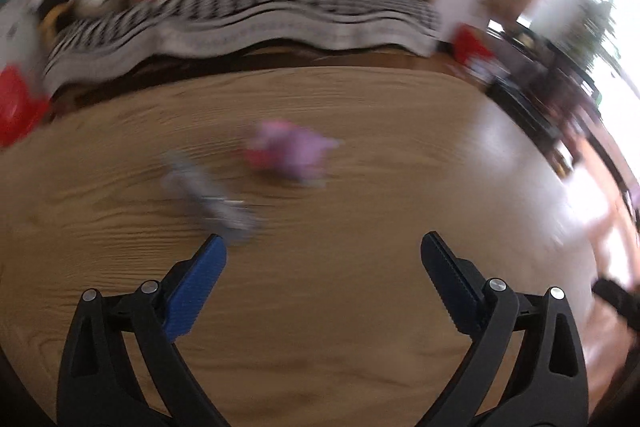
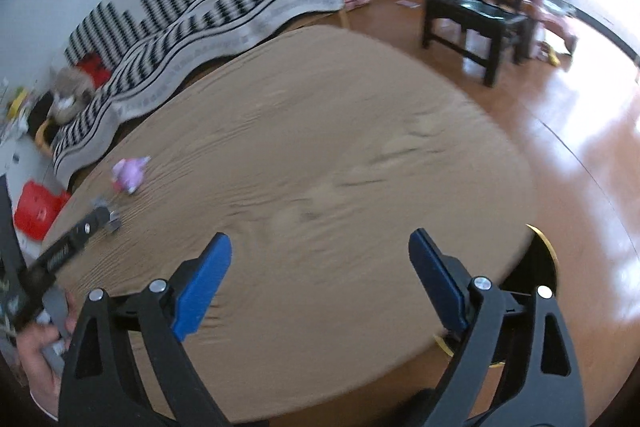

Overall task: Collect trash
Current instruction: 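Move both open tools back over the table, then grasp the silver blister pack with the left tool while the right tool grasps the pink-purple toy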

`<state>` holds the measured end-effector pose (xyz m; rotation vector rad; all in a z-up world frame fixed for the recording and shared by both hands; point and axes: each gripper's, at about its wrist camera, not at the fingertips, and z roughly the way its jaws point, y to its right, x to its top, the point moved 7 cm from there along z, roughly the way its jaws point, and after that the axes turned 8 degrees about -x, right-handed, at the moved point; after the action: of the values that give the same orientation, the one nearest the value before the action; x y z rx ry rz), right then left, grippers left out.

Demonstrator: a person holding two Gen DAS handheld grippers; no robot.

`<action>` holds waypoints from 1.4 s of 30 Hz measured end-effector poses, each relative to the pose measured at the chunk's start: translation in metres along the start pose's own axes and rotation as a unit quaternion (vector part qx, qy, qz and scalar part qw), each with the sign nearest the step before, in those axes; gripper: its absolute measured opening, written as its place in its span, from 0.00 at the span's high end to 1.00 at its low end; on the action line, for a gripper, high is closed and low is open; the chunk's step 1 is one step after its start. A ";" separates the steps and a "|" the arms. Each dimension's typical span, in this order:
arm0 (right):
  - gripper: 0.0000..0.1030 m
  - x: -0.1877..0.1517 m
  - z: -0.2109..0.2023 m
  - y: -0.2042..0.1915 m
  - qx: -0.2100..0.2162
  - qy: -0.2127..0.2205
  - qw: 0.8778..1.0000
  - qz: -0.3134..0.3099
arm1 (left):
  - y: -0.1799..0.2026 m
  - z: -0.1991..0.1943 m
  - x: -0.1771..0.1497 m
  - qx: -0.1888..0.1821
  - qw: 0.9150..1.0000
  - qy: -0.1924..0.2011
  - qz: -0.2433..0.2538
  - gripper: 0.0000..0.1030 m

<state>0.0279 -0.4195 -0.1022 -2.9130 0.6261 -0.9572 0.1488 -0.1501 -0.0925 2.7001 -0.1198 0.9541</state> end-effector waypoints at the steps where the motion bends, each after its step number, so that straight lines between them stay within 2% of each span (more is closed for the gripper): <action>1: 0.15 0.000 0.004 -0.013 0.004 -0.003 1.000 -0.006 | -0.015 0.005 0.004 0.006 1.000 -0.004 -0.020 0.08; 3: 0.15 -0.002 0.013 -0.041 0.011 -0.008 1.000 -0.020 | -0.043 0.015 0.010 0.026 0.998 -0.009 -0.052 0.08; 5: 0.15 0.000 0.024 -0.065 0.016 -0.012 0.999 -0.032 | -0.062 0.024 0.016 0.049 0.997 -0.003 -0.059 0.08; 10: 0.15 0.000 0.047 -0.105 0.017 -0.020 0.998 -0.060 | -0.082 0.050 0.022 0.050 0.995 -0.025 -0.078 0.08; 13: 0.15 0.008 0.057 -0.130 0.015 -0.010 0.997 -0.080 | -0.090 0.061 0.024 0.057 0.995 -0.035 -0.076 0.08; 17: 0.15 0.021 0.071 -0.162 0.032 -0.001 0.995 -0.099 | -0.092 0.057 0.016 0.056 0.996 -0.033 -0.064 0.08; 22: 0.15 0.024 0.091 -0.216 0.077 -0.018 0.990 -0.120 | -0.107 0.052 0.011 0.063 0.997 -0.033 -0.025 0.08; 26: 0.12 0.022 0.102 -0.256 0.097 -0.032 0.986 -0.130 | -0.126 0.046 0.011 0.076 0.997 -0.023 -0.003 0.18; 30: 0.11 0.025 0.117 -0.294 0.125 -0.053 0.985 -0.108 | -0.135 0.041 0.012 0.062 0.998 -0.015 0.000 0.18; 33: 0.11 0.030 0.129 -0.311 0.128 -0.061 0.985 -0.096 | -0.140 0.040 0.015 0.046 0.999 -0.008 -0.010 0.18; 36: 0.11 0.030 0.141 -0.322 0.116 -0.066 0.986 -0.097 | -0.141 0.040 0.019 0.027 1.000 -0.002 -0.009 0.18; 40: 0.10 0.031 0.152 -0.331 0.093 -0.057 0.988 -0.109 | -0.133 0.045 0.021 0.026 1.000 -0.006 0.002 0.22; 42: 0.10 0.034 0.154 -0.333 0.088 -0.051 0.988 -0.116 | -0.129 0.047 0.022 0.028 1.000 -0.006 0.011 0.31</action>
<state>0.2636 -0.1426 -0.1638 -2.8953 0.1896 -0.8258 0.2155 -0.0396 -0.1432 2.7618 -0.1279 0.9604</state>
